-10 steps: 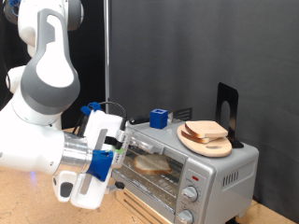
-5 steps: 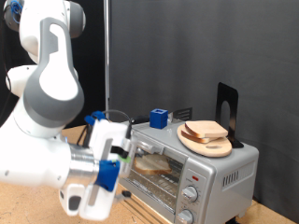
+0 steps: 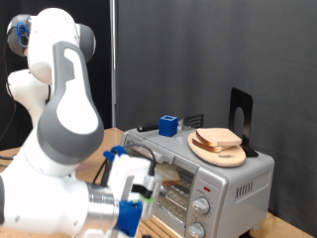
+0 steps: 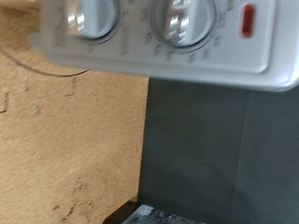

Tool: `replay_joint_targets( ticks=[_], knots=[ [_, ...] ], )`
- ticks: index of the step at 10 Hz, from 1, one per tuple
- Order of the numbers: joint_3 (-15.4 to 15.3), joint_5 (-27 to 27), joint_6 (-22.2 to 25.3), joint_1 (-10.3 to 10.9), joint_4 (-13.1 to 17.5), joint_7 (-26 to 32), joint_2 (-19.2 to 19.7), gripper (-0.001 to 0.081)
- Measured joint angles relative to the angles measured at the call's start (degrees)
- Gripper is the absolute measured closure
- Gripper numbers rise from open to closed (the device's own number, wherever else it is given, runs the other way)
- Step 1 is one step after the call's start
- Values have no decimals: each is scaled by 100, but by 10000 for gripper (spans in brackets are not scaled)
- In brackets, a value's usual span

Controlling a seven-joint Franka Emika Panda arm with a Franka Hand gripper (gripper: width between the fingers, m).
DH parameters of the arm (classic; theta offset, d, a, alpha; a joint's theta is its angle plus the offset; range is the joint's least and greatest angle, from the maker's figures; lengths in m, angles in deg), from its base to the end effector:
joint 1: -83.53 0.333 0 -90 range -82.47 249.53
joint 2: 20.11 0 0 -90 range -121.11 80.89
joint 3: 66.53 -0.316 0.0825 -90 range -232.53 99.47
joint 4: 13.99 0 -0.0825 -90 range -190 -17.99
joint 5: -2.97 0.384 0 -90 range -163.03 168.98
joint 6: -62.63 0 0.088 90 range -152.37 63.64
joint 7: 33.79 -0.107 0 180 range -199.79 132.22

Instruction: Make a piece of toast with the oven

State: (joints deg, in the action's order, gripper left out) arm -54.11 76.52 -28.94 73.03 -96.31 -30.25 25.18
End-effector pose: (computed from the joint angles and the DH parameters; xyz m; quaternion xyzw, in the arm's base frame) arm 0.6820 -0.1463 0.2425 -0.7671 0.3237 0.1229 0.5401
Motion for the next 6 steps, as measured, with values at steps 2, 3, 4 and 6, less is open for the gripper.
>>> replay_joint_targets(
  ticks=[2, 3, 4, 6],
  knots=[
    [-2, 12, 28, -50, 402, -46, 366, -2],
    [-4, 13, 112, -73, 521, -50, 475, -2],
    [-6, 25, 133, -85, 550, -47, 520, -2],
    [-15, 146, 120, -85, 520, -43, 545, -2]
  ],
)
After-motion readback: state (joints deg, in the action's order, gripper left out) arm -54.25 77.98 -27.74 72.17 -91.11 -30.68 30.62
